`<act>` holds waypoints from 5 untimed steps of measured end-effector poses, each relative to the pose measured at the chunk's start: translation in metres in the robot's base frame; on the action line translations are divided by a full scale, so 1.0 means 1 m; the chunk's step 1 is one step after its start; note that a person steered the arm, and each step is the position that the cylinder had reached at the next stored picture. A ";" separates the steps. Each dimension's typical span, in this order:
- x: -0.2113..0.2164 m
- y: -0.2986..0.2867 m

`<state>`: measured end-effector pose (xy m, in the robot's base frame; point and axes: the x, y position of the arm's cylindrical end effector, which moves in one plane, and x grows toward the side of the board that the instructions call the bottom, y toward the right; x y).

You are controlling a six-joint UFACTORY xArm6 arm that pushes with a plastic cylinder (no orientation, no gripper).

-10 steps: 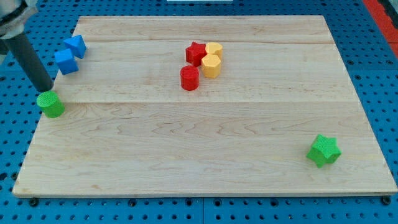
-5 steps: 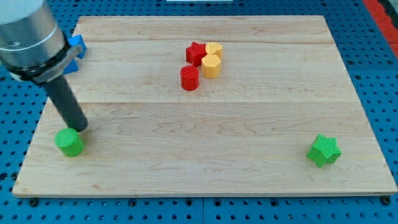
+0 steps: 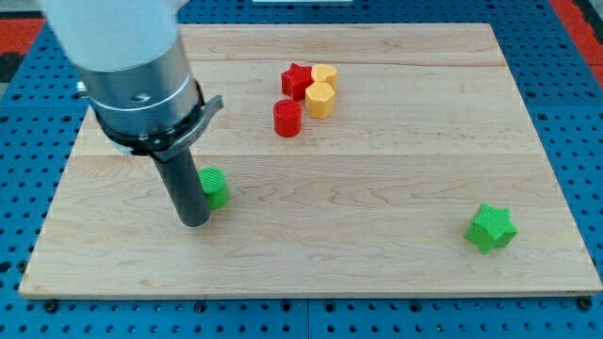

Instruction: Slide the green circle into the green star

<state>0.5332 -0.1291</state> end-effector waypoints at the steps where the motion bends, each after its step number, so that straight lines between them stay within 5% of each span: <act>1: 0.000 -0.051; 2: -0.042 -0.017; 4: -0.044 0.202; 5: -0.046 0.101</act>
<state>0.4874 -0.0276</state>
